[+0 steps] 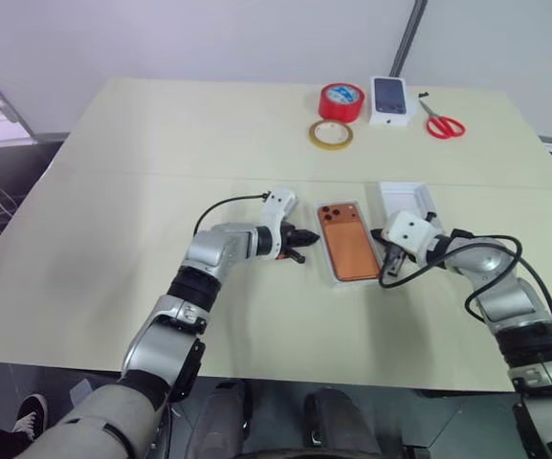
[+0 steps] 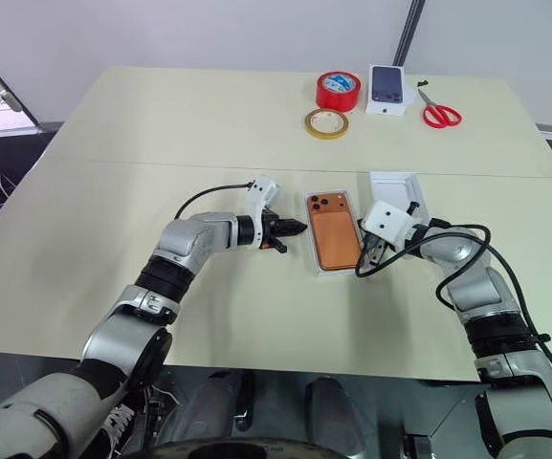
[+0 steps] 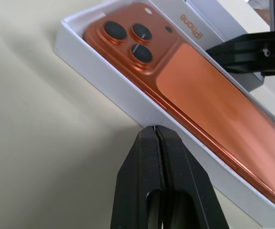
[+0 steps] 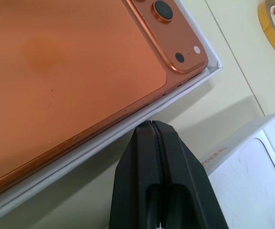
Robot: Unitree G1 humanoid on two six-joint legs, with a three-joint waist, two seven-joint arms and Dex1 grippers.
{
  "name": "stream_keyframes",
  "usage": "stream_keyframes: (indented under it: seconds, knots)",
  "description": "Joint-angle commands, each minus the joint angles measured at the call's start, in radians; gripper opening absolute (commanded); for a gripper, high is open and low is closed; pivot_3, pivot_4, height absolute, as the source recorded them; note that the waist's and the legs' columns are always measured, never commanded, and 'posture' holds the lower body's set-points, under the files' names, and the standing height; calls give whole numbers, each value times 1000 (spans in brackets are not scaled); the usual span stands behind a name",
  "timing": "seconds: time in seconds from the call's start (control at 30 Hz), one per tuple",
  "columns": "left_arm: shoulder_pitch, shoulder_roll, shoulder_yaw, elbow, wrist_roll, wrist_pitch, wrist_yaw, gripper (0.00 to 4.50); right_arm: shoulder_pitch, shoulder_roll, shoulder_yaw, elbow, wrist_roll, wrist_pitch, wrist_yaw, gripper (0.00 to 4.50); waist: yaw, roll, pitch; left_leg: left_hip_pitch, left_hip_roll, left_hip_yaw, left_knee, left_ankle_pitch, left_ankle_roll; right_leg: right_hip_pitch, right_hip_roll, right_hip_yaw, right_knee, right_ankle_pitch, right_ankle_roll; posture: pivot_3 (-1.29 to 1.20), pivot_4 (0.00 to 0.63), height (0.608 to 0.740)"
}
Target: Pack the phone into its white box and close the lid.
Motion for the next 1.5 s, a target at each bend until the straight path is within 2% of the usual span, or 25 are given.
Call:
stream_keyframes:
  seconds: [0.03, 0.3, 0.43, 0.6, 0.8, 1.0, 1.17, 1.4, 1.5]
  knots:
    - [24, 1, -1, -63, 12, -8, -6, 46, 20, -18, -19, -14, 10, 13, 5, 0, 0, 0, 0, 0, 0, 0, 0, 0, 0, 0, 0, 0, 0, 0, 0, 0, 150, 740]
    - [59, -8, 43, -104, 7, -16, 42, 46, 77, -71, -51, -46, 25, 10, 26, 0, 3, 0, 0, 0, 0, 0, 0, 0, 0, 0, -1, 0, 0, 0, 0, 0, 150, 740]
    - [45, -25, 51, -73, 18, -36, 57, 46, 148, -122, -69, -86, 55, -4, 83, 0, 5, 0, 0, 0, -1, 0, 1, 0, 1, 1, 0, 0, 0, 0, 0, 0, 150, 740]
    - [4, -67, 52, 11, 40, -101, 63, 46, 233, -123, -104, -203, 183, 50, 170, 0, 3, 0, 0, 0, -1, -1, 1, -1, 1, 2, 0, -1, 0, 0, 1, 0, 150, 740]
    - [-27, -102, 56, 66, 54, -146, 55, 46, 214, -110, -119, -203, 180, 51, 136, 0, 0, 0, 0, 1, -1, 0, 1, -1, 2, 1, 0, 0, 0, 0, 1, 0, 150, 740]
    - [-28, -96, 55, 66, 68, -158, 42, 46, 206, -121, -109, -175, 138, 20, 108, 0, 0, 0, 0, 0, 0, 0, 1, -1, 2, 1, 0, 0, 0, 0, 1, 0, 150, 740]
    - [27, -27, 56, -59, 61, -132, 10, 46, 189, -132, -128, -156, 148, 16, 114, 0, -3, 0, 0, 0, 0, 0, 1, -1, 2, 1, 0, 1, 0, 0, 1, 0, 150, 740]
    - [108, 83, 90, -249, 21, -96, -24, 46, 255, -206, -157, -92, 136, -68, 141, 0, 2, 0, 0, 1, 0, 0, 1, -1, 2, 1, -1, 0, 0, 0, 1, 0, 150, 740]
    - [167, 152, 98, -382, -21, -97, -100, 46, 222, -204, -188, -103, 206, -25, 168, 0, 0, 1, 0, 1, 0, 0, 2, -1, 2, 2, -1, 1, 0, 0, 1, 0, 150, 740]
